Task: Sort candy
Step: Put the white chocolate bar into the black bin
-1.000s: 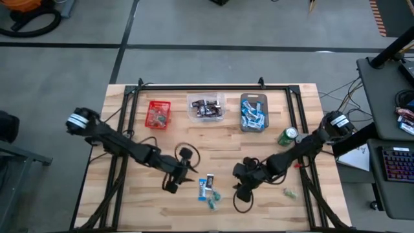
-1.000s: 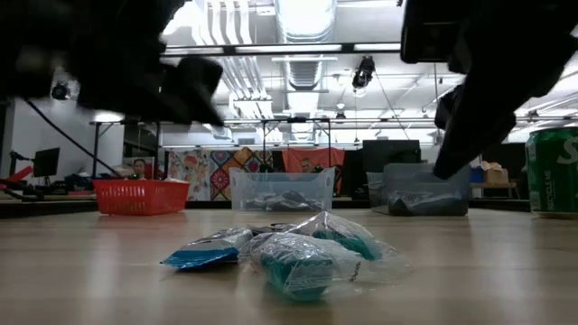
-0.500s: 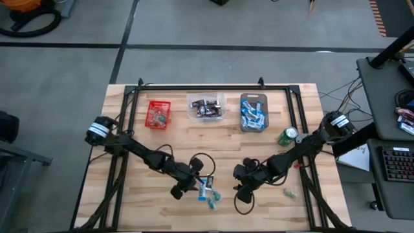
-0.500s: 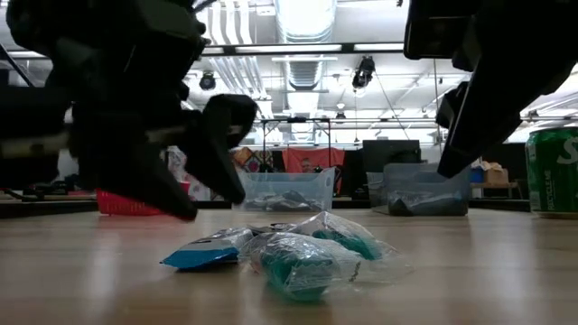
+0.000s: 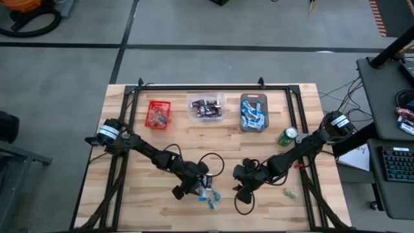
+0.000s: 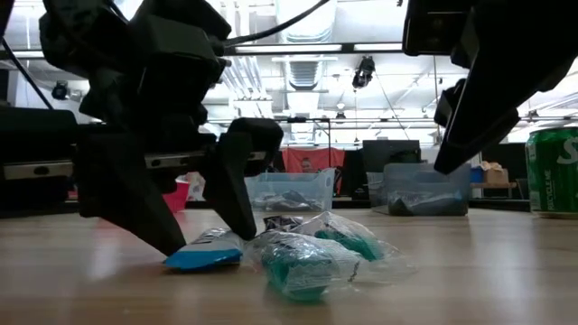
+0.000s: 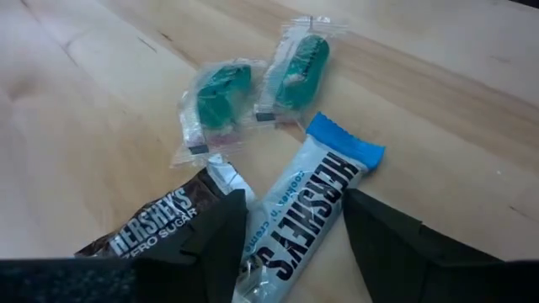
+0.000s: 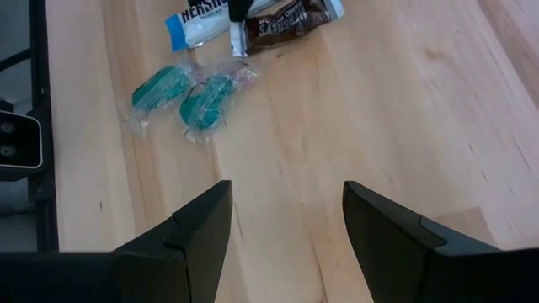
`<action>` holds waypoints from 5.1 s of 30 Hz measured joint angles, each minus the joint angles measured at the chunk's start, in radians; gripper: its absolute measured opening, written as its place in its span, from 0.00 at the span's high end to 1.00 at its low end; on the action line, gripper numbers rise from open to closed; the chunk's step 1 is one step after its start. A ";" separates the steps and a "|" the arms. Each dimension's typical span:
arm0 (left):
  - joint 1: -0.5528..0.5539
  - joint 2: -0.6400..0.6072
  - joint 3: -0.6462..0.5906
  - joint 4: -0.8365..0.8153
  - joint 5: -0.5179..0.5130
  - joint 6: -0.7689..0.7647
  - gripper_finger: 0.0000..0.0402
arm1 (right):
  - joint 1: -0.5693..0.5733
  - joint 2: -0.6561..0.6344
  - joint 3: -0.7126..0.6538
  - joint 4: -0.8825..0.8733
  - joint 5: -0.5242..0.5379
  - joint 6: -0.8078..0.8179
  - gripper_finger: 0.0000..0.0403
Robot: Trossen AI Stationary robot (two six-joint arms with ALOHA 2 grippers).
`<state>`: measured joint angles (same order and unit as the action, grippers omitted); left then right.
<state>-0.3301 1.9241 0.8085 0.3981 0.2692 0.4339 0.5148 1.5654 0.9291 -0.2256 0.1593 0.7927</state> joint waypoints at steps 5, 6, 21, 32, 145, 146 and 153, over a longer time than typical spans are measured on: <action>0.021 0.006 -0.014 0.002 0.013 0.002 0.57 | 0.000 0.000 0.000 0.006 0.000 -0.005 0.47; 0.024 0.006 -0.018 0.002 0.016 0.002 0.58 | 0.000 0.000 0.000 0.007 0.000 -0.006 0.47; 0.029 -0.027 -0.035 -0.019 0.056 -0.019 0.99 | 0.000 0.000 0.000 0.010 0.001 -0.001 0.47; 0.032 -0.152 -0.043 -0.121 0.055 -0.024 1.00 | 0.000 0.000 0.000 0.085 0.135 -0.074 0.47; -0.298 -0.484 -0.463 0.272 -0.601 -0.540 1.00 | -0.093 0.616 0.751 -0.338 0.460 0.085 0.47; -0.297 -0.477 -0.457 0.279 -0.601 -0.539 1.00 | -0.089 0.616 0.747 -0.336 0.464 0.117 0.47; -0.297 -0.469 -0.455 0.289 -0.608 -0.522 1.00 | -0.081 0.626 0.719 -0.241 0.471 0.193 0.47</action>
<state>-0.6266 1.4551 0.3534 0.6867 -0.3386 -0.0882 0.4335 2.1911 1.6483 -0.4669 0.6307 0.9853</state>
